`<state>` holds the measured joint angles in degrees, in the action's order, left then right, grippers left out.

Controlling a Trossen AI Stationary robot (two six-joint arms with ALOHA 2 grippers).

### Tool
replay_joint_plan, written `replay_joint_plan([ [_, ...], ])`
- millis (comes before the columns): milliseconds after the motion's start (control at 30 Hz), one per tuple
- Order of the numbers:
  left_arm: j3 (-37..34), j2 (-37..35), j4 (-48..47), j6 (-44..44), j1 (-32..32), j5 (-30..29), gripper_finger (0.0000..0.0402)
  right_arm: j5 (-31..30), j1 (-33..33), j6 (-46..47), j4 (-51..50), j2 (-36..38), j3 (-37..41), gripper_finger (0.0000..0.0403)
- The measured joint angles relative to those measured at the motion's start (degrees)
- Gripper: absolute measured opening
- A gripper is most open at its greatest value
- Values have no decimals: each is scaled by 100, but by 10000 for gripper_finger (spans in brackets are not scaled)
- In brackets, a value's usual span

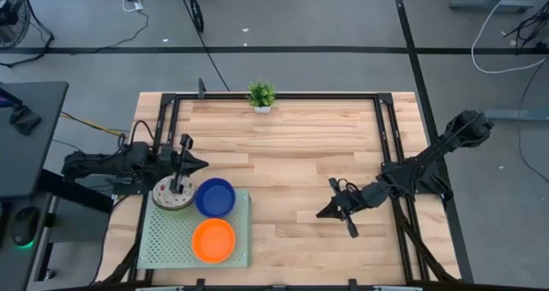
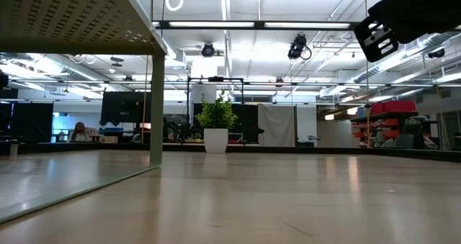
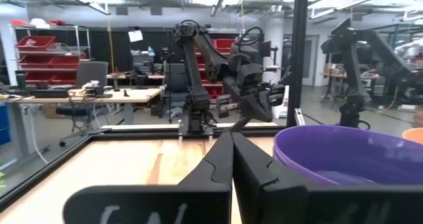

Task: Pick & Place Mini bowls
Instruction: Return to Home Position

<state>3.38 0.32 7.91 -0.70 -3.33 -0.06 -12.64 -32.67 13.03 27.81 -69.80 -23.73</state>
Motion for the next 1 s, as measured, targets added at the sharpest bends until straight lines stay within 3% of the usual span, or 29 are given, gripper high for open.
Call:
replay_joint_plan([
  [667,0,2,84,-351,-48,452,2,2,0,-2,-50,0,0,9],
  [1000,0,2,87,-289,-751,-144,2,2,-2,-2,-50,0,0,9],
])
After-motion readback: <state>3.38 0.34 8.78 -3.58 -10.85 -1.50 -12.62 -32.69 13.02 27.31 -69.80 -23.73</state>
